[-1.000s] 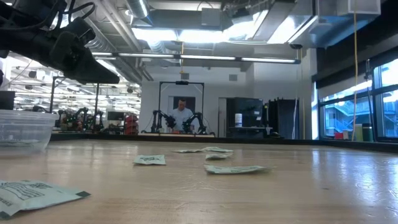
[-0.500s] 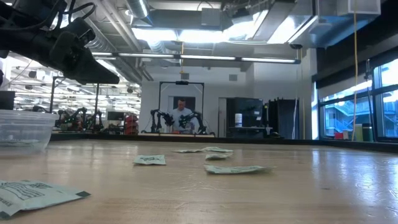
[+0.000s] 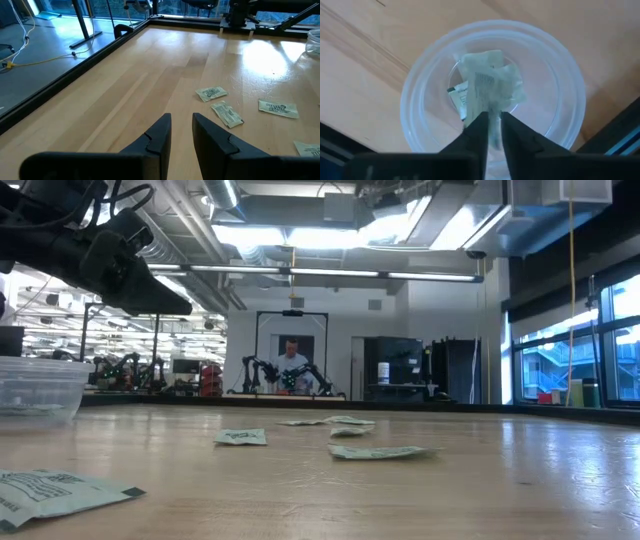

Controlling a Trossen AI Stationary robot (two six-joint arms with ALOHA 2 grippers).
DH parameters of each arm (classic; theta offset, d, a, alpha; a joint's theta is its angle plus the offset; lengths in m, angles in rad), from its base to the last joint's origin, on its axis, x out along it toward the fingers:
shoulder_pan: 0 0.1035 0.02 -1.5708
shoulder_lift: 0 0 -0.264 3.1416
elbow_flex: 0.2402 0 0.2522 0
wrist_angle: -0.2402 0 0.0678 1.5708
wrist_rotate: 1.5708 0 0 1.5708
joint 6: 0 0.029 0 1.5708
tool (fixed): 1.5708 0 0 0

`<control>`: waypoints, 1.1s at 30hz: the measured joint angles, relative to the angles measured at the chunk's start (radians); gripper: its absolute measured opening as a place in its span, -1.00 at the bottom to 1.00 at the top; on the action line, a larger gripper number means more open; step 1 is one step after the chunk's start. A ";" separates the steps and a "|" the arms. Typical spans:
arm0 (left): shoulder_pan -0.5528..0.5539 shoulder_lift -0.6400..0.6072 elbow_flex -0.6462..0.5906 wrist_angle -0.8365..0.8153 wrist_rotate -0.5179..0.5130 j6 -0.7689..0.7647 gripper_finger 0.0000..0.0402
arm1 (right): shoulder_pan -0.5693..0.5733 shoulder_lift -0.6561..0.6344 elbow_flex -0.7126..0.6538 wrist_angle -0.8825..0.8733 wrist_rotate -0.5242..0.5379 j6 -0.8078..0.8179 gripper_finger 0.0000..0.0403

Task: Pick and place items into bin
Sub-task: Put the green stevia packet into the right transparent bin, then put the green stevia packet into the left transparent bin

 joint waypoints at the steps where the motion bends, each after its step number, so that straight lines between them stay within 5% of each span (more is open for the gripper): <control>1: 0.000 0.000 0.000 0.000 0.000 0.000 -0.64 | 0.000 0.000 0.000 0.000 -0.004 0.000 -0.66; 8: 0.000 0.000 -0.002 0.058 0.049 0.000 -0.64 | -0.004 -0.031 0.000 -0.045 -0.006 0.004 -0.37; 14: -0.001 0.039 0.039 0.078 0.190 0.011 -0.64 | -0.007 -0.179 0.001 -0.190 0.145 -0.003 -0.34; 22: -0.001 0.309 0.198 0.075 0.287 0.073 -0.64 | -0.020 -0.374 -0.004 -0.329 0.551 -0.184 -0.34; 33: -0.154 0.707 0.464 -0.009 0.449 0.221 -0.64 | -0.185 -0.440 -0.006 -0.271 0.773 -0.583 -0.34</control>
